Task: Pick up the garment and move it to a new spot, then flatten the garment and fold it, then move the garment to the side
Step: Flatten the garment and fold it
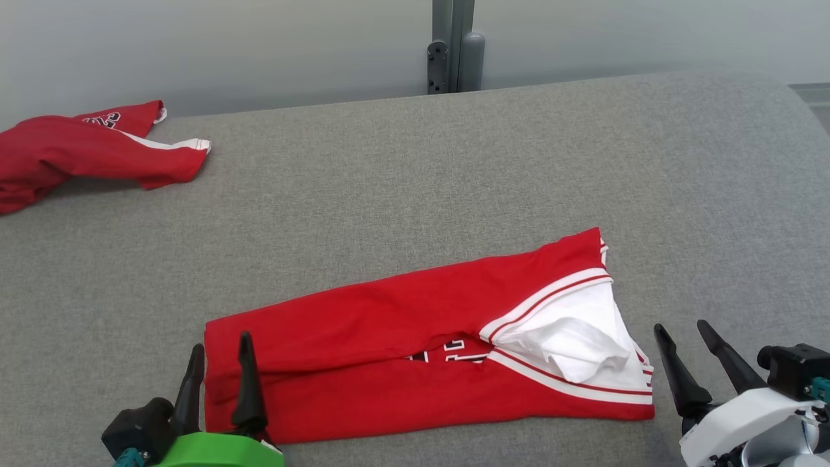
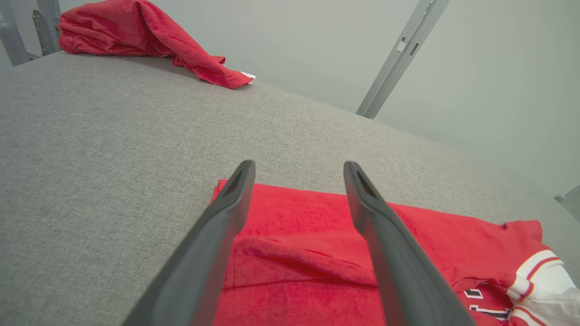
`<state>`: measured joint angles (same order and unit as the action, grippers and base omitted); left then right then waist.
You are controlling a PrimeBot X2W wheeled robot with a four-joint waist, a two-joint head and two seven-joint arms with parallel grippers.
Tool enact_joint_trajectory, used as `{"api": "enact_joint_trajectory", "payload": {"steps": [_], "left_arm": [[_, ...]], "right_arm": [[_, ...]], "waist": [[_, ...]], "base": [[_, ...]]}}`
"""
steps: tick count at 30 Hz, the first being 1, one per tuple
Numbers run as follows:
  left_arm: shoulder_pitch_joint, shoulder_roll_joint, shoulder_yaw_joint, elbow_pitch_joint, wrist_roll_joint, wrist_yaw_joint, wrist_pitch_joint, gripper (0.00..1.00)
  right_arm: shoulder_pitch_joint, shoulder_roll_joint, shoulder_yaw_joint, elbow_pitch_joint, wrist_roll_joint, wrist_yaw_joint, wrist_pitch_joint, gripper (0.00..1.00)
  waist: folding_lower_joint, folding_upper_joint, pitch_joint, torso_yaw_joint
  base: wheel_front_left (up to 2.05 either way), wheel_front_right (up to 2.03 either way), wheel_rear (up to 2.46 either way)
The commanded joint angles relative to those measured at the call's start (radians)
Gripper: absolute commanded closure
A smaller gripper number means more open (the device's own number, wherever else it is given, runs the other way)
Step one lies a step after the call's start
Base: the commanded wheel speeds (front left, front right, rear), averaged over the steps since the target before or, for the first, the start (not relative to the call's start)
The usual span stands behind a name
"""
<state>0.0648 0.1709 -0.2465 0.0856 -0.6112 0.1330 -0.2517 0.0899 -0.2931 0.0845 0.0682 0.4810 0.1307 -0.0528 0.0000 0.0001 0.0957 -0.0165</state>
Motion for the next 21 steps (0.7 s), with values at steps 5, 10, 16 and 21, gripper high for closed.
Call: {"api": "enact_joint_trajectory", "payload": {"steps": [5,10,16,21], "left_arm": [[-0.009,-0.006,-0.024,0.007,0.035,0.007,-0.006,0.0],[0.014,-0.001,-0.013,0.001,0.05,0.018,-0.01,0.0],[0.031,-0.001,0.001,-0.01,0.056,0.022,-0.013,0.0],[0.027,-0.006,0.001,-0.01,0.058,0.019,-0.014,0.0]], "right_arm": [[-0.072,0.022,-0.024,0.079,-0.034,0.0,0.028,0.0],[-0.146,0.047,-0.053,0.182,-0.078,0.0,0.076,0.0],[-0.238,0.053,-0.023,0.335,-0.1,0.0,0.151,0.0],[-0.299,0.052,0.016,0.445,-0.085,0.0,0.205,0.0]], "waist": [[0.0,-0.0001,-0.036,0.033],[0.0,-0.0001,-0.052,0.07],[0.0,-0.0001,-0.056,0.107],[0.0,-0.0001,-0.047,0.124]], "base": [[0.0,0.0,0.0],[0.0,0.0,0.0],[0.0,0.0,0.0],[0.0,0.0,0.0]]}}
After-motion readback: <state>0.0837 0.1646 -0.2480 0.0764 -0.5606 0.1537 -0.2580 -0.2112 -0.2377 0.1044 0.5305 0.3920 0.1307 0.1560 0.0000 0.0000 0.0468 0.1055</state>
